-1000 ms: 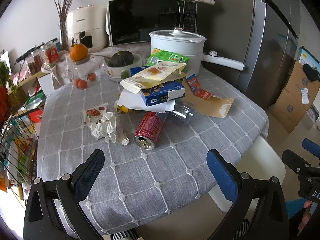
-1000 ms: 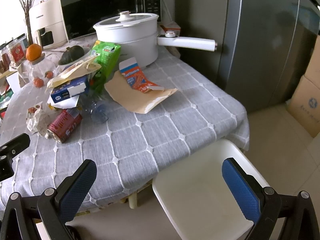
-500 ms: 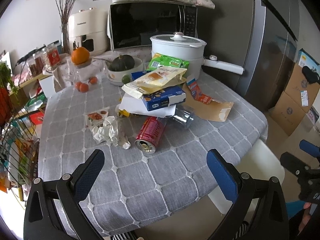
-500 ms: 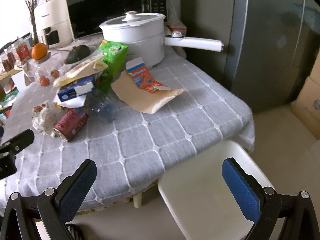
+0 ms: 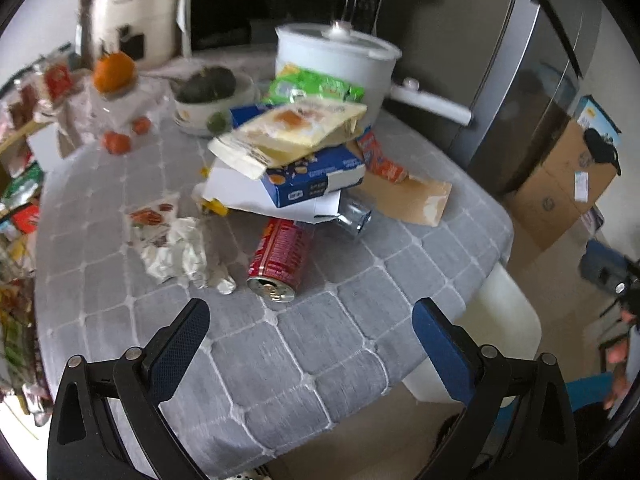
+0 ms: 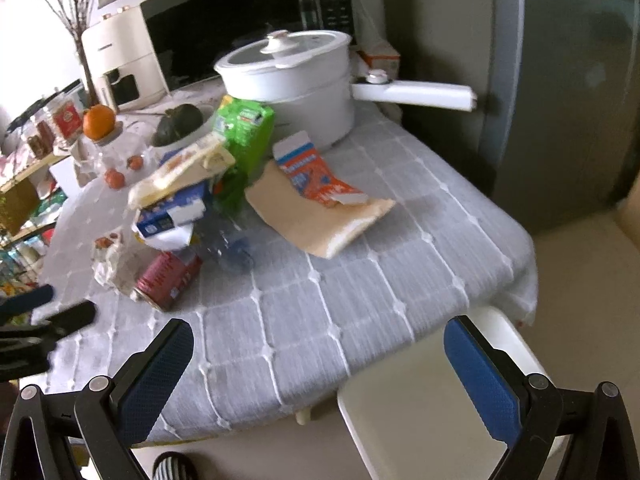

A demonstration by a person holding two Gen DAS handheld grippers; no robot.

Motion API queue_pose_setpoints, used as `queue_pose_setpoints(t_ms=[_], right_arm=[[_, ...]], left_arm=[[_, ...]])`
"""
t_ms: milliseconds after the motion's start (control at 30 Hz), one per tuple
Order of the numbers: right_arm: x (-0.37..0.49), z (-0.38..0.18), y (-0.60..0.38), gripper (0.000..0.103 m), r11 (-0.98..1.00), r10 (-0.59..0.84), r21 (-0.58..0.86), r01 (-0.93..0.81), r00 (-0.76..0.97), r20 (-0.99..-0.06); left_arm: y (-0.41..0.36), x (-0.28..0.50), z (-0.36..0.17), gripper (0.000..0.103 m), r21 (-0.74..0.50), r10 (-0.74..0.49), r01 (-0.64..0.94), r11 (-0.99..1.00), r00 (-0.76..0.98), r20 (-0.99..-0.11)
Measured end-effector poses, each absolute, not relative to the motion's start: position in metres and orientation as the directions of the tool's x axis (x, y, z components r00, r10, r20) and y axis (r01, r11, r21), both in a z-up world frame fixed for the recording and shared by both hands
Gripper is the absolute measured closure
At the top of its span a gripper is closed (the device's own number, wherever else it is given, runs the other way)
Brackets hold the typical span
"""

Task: Collect trash
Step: 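Grasp the red can with the left tool while the right tool grasps the brown envelope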

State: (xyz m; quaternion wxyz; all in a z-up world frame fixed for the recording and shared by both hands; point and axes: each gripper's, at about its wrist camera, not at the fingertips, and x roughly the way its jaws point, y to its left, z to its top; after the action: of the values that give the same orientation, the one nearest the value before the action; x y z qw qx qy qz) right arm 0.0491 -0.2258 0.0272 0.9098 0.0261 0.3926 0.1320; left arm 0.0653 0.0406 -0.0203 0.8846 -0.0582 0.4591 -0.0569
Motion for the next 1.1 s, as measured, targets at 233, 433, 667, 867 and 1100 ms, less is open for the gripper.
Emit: queue_pose_setpoints(t_ms=[233, 433, 667, 867, 1100], right_arm=[[0.086, -0.004, -0.227, 0.0, 0.921, 0.387, 0.296, -0.254, 0.489, -0.782], [0.106, -0.017, -0.244, 0.0, 0.913, 0.407, 0.349, -0.209, 0.434, -0.804], [0.121, -0.021, -0.245, 0.0, 0.932, 0.363, 0.308, -0.193, 0.447, -0.818], [0.131, -0.024, -0.246, 0.0, 0.937, 0.35, 0.304, -0.174, 0.455, -0.819], [0.154, -0.033, -0.268, 0.0, 0.922, 0.365, 0.382, -0.066, 0.479, -0.798]], left_arm=[[0.041, 0.13, -0.065, 0.019, -0.132, -0.158, 0.087, 0.987, 0.478, -0.864], [0.042, 0.163, -0.094, 0.028, -0.065, -0.104, 0.1, 0.993, 0.451, -0.886], [0.041, 0.175, -0.108, 0.046, -0.061, -0.102, 0.114, 0.992, 0.399, -0.912], [0.04, 0.151, -0.096, 0.047, -0.104, -0.155, 0.149, 0.983, 0.392, -0.907], [0.034, 0.101, -0.061, 0.048, -0.173, -0.256, 0.215, 0.961, 0.465, -0.847]])
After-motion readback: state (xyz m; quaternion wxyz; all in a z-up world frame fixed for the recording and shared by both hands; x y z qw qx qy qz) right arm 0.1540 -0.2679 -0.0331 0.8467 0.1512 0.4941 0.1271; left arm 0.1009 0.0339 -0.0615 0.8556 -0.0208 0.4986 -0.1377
